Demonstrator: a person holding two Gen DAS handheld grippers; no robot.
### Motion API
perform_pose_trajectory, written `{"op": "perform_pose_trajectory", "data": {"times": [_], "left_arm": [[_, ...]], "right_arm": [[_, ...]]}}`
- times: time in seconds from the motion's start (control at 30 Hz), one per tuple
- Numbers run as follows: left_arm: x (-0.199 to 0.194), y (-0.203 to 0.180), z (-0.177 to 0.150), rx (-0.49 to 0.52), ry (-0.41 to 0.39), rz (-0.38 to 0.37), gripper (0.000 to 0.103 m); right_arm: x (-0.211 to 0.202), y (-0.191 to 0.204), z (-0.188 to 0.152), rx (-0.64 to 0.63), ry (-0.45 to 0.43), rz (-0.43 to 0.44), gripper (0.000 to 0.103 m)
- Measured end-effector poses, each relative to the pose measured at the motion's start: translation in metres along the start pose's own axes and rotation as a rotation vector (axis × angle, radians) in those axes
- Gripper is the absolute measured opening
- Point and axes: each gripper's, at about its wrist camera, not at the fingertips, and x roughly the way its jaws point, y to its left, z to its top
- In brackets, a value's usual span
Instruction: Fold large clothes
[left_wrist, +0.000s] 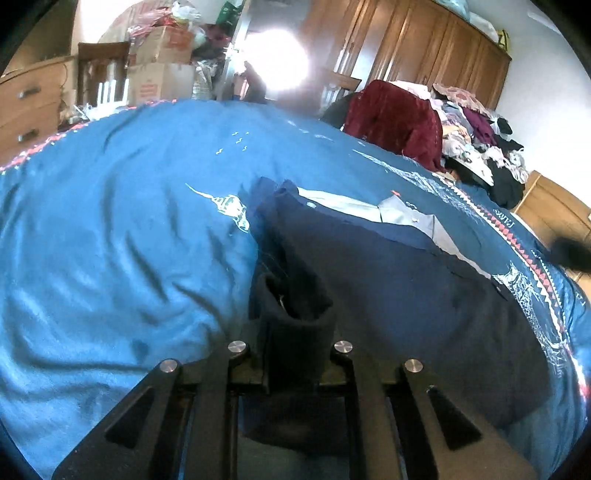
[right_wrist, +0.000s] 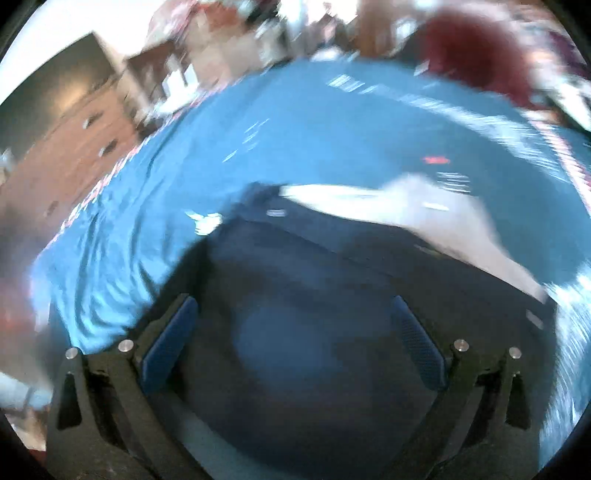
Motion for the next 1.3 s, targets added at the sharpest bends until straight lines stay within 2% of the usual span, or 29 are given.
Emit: {"op": "perform_pose_trajectory", "data": {"times": [0.1,0.17,0.23,0.37,0.47,0.53,0.57,0.6,0.63,0.67,0.7,0.87,1.0,1.17,1.2,1.3], "left_arm": [[-0.002,0.002,-0.004,-0.003,-0.004,-0.006,0.013],[-0.004,0.005,-0.005,-0.016,-0.004,-0.02,0.013],[-0.002,0.007,-0.006,-0.031,-0.001,-0.031,0.013],[0.0,0.01,-0.006,-0.038,0.007,-0.039,0.013],[0.001,0.007,-0.007,-0.018,0.009,-0.026,0.013],[0.001,0.006,-0.007,-0.012,0.009,-0.024,0.013],[0.0,0.007,-0.006,-0.016,0.007,-0.03,0.013],[-0.001,0.007,-0.006,-0.019,0.005,-0.035,0.013],[-0.002,0.007,-0.005,-0.02,0.001,-0.04,0.013],[-0.005,0.006,-0.003,-0.015,-0.006,-0.046,0.013],[-0.011,0.002,-0.001,-0.002,-0.02,-0.055,0.013],[-0.042,-0.032,0.008,0.089,-0.088,-0.111,0.013],[-0.061,-0.078,0.014,0.149,-0.098,-0.207,0.013],[-0.065,-0.158,0.005,0.297,-0.069,-0.342,0.013],[-0.062,-0.18,0.001,0.326,-0.053,-0.375,0.013],[-0.051,-0.238,-0.013,0.387,-0.002,-0.453,0.013]], "right_arm": [[0.063,0.032,0.043,-0.044,0.144,0.012,0.102],[0.097,0.049,0.055,-0.074,0.228,-0.022,0.102],[0.127,0.072,0.057,-0.131,0.303,-0.089,0.102],[0.157,0.093,0.05,-0.179,0.382,-0.182,0.102],[0.176,0.099,0.038,-0.231,0.416,-0.308,0.099],[0.175,0.097,0.033,-0.217,0.385,-0.332,0.085],[0.169,0.093,0.032,-0.187,0.364,-0.314,0.072],[0.163,0.09,0.03,-0.164,0.345,-0.287,0.054],[0.146,0.087,0.027,-0.12,0.296,-0.202,0.043],[0.137,0.084,0.025,-0.101,0.273,-0.156,0.02],[0.118,0.079,0.018,-0.067,0.227,-0.1,0.014],[0.045,0.035,-0.009,0.068,0.044,0.046,0.009],[-0.005,-0.016,-0.043,0.143,-0.071,0.073,0.005],[-0.042,-0.111,-0.07,0.257,-0.131,0.098,0.005],[-0.05,-0.134,-0.084,0.285,-0.137,0.094,0.005],[-0.063,-0.18,-0.093,0.353,-0.143,0.096,0.005]]}}
